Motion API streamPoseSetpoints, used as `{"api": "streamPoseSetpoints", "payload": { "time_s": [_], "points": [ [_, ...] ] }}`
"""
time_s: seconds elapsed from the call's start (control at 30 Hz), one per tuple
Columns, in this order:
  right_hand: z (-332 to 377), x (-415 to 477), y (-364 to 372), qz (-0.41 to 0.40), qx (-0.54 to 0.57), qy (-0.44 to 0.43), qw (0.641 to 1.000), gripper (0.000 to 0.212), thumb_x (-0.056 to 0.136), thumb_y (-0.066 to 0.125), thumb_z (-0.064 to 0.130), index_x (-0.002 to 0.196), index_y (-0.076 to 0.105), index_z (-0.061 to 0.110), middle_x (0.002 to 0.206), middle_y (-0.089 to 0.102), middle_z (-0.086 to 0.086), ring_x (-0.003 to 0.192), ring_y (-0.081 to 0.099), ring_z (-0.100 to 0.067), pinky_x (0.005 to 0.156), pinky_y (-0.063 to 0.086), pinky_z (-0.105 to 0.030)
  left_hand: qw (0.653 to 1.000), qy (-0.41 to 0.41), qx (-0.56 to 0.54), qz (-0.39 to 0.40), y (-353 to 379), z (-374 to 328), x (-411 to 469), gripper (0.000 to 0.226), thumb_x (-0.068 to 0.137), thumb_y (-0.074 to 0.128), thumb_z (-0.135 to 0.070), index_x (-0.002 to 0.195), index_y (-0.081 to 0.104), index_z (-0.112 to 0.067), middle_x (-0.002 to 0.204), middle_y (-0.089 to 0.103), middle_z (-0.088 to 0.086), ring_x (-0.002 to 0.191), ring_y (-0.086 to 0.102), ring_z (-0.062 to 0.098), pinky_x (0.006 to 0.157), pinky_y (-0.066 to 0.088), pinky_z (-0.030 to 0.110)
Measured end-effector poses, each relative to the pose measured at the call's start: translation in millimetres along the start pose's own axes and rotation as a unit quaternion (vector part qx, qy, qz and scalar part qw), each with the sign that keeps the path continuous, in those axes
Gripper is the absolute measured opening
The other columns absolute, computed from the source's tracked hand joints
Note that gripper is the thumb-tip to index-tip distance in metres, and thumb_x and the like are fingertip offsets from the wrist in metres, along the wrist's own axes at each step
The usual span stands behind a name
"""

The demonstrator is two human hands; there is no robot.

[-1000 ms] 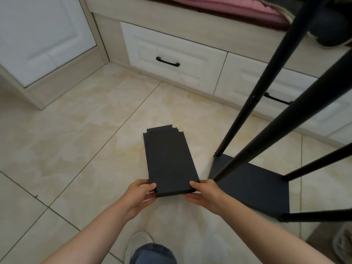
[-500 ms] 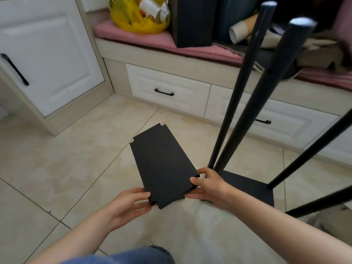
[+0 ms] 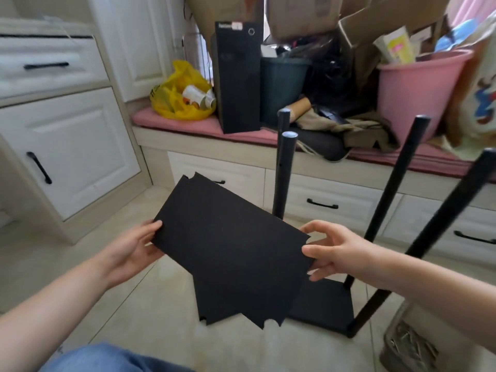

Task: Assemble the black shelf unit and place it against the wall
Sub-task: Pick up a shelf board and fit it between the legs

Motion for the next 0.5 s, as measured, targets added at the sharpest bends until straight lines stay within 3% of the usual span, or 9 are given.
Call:
{"api": "streamPoseSetpoints", "payload": {
  "time_s": [0.17,0.27,0.33,0.5],
  "points": [
    [3.6,-45.5,-47.3,-0.024,-0.044,-0.021,0.999,0.032,0.094,0.066,0.014,0.123,0.058,0.022,0.102,0.076,-0.009,0.093,0.073,-0.032,0.072,0.06,-0.033,0.993,0.001,0.089,0.073,42.7,-16.3,-20.2,0.046,0.082,0.071,-0.021,0.124,0.068,-0.005,0.117,0.073,0.011,0.085,0.074,0.024,0.068,0.062,0.032],
    [3.6,-65.7,-74.9,-0.065,-0.066,-0.03,0.995,0.03,0.095,0.064,0.015,0.123,0.059,0.023,0.105,0.075,-0.008,0.096,0.073,-0.031,0.08,0.061,-0.039,0.981,-0.02,0.145,0.128,74.2,-6.1,-31.5,0.051,0.076,0.087,-0.025,0.121,0.072,-0.009,0.119,0.073,0.012,0.093,0.074,0.023,0.072,0.061,0.033],
    [5.4,-77.1,-87.8,-0.08,-0.082,-0.037,0.993,0.028,0.097,0.06,0.014,0.124,0.059,0.023,0.107,0.076,-0.005,0.097,0.073,-0.026,0.084,0.06,-0.039,0.96,-0.025,0.222,0.171,94.8,0.0,-39.3,0.063,0.059,0.097,-0.036,0.115,0.076,-0.017,0.122,0.072,0.012,0.104,0.073,0.027,0.08,0.061,0.035],
    [11.6,-100.2,-117.5,-0.174,-0.062,-0.062,0.981,0.026,0.098,0.059,0.014,0.12,0.061,0.026,0.11,0.073,0.0,0.097,0.072,-0.019,0.072,0.06,-0.031,0.944,-0.023,0.256,0.209,129.4,2.7,-53.8,0.078,0.051,0.1,-0.04,0.12,0.073,-0.019,0.125,0.07,0.016,0.112,0.069,0.038,0.089,0.06,0.042]
  ]
}}
Point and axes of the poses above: each hand's wrist, its own x-axis towards the middle knuckle, its own y-axis out of the palm, z = x × y, the point moved 9 cm from there along x, towards the middle knuckle
